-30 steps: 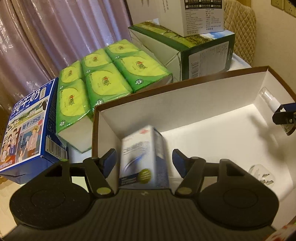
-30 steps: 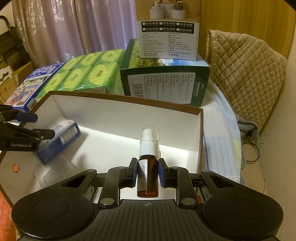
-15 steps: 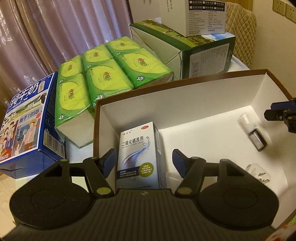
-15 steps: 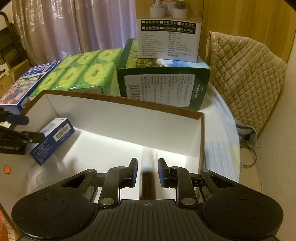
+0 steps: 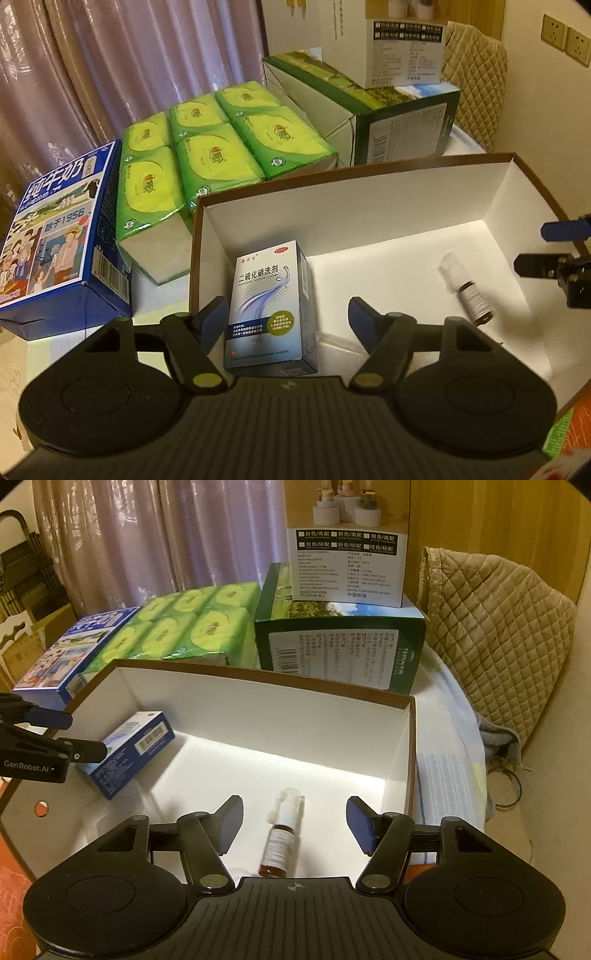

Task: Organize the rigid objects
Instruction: 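Lower the spray bottle into the box and open the right tool, then withdraw both tools from the box back toward the table items, then grasp the white charger with the left tool while the right tool reaches the green box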

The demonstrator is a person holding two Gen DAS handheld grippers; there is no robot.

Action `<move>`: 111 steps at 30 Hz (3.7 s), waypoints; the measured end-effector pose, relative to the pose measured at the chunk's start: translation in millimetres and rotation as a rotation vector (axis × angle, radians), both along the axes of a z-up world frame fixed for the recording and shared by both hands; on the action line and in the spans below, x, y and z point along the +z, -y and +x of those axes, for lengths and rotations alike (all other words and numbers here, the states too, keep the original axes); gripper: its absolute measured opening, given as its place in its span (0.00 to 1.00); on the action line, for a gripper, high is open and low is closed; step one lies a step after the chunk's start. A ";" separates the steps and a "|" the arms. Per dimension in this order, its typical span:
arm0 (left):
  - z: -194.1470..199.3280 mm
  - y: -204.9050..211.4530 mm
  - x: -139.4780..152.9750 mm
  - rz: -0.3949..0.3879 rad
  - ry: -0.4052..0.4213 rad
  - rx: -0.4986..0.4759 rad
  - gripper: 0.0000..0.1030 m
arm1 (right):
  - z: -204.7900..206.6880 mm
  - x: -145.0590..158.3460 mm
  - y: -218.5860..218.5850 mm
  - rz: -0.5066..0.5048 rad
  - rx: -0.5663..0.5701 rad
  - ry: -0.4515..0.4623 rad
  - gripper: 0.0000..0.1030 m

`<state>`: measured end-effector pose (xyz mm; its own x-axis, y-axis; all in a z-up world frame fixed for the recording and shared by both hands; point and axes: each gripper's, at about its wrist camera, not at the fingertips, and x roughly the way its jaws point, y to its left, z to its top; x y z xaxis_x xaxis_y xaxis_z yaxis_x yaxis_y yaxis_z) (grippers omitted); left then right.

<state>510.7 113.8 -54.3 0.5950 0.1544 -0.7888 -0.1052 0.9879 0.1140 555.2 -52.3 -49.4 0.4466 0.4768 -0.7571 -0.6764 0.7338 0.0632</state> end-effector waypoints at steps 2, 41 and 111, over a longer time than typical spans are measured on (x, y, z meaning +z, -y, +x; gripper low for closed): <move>-4.0 1.5 4.4 -0.004 0.006 0.003 0.67 | -3.4 2.5 1.5 0.005 0.001 -0.003 0.58; -188.5 18.7 59.4 -0.106 0.117 0.095 0.67 | -152.0 58.8 68.7 0.149 -0.040 0.004 0.62; -229.1 53.2 -78.3 -0.213 -0.169 0.149 0.66 | -184.7 -50.0 53.3 -0.034 -0.219 -0.275 0.62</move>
<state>281.6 60.7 -132.6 0.4359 0.0510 -0.8985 -0.2484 0.9664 -0.0657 370.6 -105.6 -99.4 0.3129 0.3646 -0.8770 -0.4642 0.8643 0.1937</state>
